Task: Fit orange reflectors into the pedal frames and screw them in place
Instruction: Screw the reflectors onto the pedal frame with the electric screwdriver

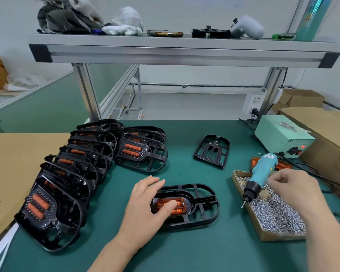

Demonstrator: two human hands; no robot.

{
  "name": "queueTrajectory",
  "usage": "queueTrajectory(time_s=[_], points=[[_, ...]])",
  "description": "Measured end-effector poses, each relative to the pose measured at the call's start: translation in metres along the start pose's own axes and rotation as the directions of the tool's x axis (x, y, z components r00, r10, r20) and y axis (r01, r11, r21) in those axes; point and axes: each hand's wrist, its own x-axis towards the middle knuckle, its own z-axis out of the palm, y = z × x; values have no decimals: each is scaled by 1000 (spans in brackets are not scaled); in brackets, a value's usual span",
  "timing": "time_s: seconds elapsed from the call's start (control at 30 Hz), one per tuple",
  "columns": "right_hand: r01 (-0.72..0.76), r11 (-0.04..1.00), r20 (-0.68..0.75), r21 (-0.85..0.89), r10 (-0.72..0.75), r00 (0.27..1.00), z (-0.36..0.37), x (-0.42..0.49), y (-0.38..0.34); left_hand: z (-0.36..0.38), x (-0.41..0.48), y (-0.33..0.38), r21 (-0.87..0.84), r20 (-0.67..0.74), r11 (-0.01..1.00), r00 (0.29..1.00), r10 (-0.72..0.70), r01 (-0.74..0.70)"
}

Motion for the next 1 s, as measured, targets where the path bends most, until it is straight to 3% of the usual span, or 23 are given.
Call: queueTrajectory(time_s=[0.1, 0.17, 0.23, 0.3, 0.43, 0.57, 0.8, 0.97, 1.0], points=[[60, 949, -37, 309, -52, 998, -5, -7, -18, 1, 5, 19, -26, -145, 999, 989, 41, -45], [76, 814, 38, 575, -119, 992, -5, -22, -43, 0, 8, 36, -134, -139, 991, 990, 10, -29], [104, 671, 105, 734, -264, 959, -1, -41, -71, -2, 12, 53, -293, -14, 954, 997, -72, 64], [112, 562, 162, 820, -415, 895, 6, -59, -93, -2, 14, 68, -485, 157, 853, 979, -132, 193], [64, 501, 275, 863, -572, 773, 18, -76, -109, -4, 15, 82, -743, 342, 557, 926, -161, 371], [18, 486, 306, 874, -578, 757, 23, -77, -109, -9, 13, 80, -818, 421, 360, 894, -154, 447], [78, 509, 264, 857, -565, 782, 23, -75, -108, -9, 11, 84, -795, 526, 267, 839, -142, 544], [111, 562, 306, 819, -592, 746, 19, -75, -105, -4, 11, 85, -806, 511, 242, 842, -175, 540], [118, 567, 287, 815, -572, 768, 17, -73, -103, -3, 11, 84, -811, 502, 239, 845, -184, 534]])
